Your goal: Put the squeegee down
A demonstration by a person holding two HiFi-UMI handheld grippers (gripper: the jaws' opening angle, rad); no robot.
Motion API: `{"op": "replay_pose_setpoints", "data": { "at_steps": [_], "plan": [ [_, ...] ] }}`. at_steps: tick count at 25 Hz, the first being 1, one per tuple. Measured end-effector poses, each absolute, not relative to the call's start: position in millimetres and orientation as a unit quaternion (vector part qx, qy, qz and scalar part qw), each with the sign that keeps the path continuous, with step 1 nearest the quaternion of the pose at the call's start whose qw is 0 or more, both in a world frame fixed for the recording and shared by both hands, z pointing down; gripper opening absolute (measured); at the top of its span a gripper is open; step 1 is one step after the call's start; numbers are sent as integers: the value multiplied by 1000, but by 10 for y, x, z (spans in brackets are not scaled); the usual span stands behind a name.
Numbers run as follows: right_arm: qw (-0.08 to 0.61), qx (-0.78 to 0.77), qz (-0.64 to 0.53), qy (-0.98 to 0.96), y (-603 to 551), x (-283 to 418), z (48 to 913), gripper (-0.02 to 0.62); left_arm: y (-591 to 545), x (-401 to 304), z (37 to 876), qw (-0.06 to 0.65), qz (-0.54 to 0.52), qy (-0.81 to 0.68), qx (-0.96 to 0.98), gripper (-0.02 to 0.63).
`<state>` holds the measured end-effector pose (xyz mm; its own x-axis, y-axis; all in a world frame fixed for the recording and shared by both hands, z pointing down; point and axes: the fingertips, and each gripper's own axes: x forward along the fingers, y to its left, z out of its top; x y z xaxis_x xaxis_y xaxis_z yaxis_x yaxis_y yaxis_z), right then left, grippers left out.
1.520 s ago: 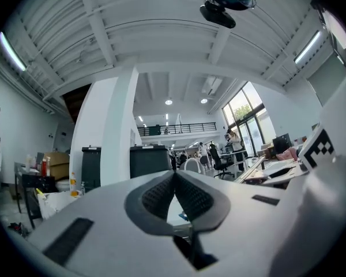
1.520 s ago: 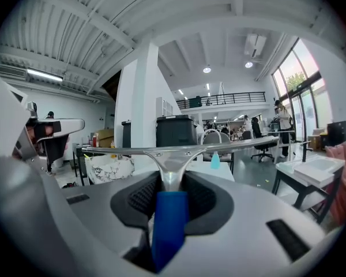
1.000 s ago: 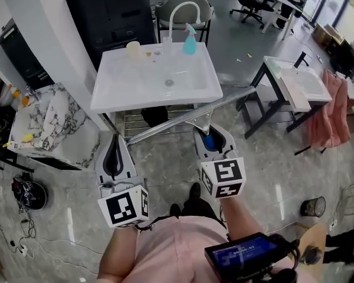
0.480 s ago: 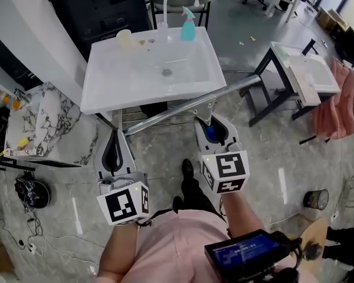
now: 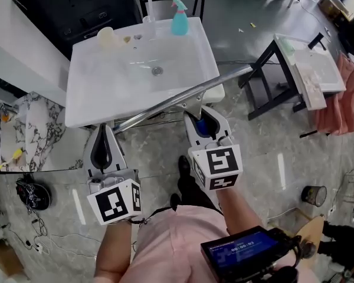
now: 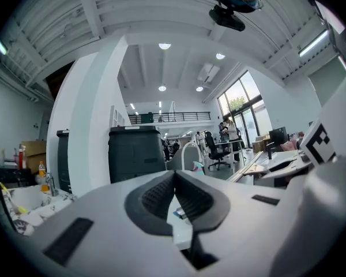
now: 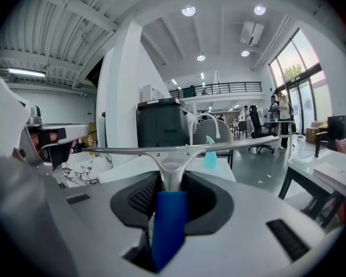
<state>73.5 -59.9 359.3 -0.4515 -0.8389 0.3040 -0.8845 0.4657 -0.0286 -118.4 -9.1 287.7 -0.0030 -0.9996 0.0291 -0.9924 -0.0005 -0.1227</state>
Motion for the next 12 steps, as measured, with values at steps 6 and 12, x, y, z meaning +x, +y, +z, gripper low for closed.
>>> {"op": "replay_pose_setpoints", "data": {
  "at_steps": [6, 12],
  "plan": [
    [126, 500, 99, -851, -989, 807, 3621, 106, -490, -1063, 2851, 37, -64, 709, -701, 9],
    [117, 493, 94, -857, -1369, 871, 3531, 106, -819, -962, 2722, 51, -65, 714, -695, 9]
  ]
}}
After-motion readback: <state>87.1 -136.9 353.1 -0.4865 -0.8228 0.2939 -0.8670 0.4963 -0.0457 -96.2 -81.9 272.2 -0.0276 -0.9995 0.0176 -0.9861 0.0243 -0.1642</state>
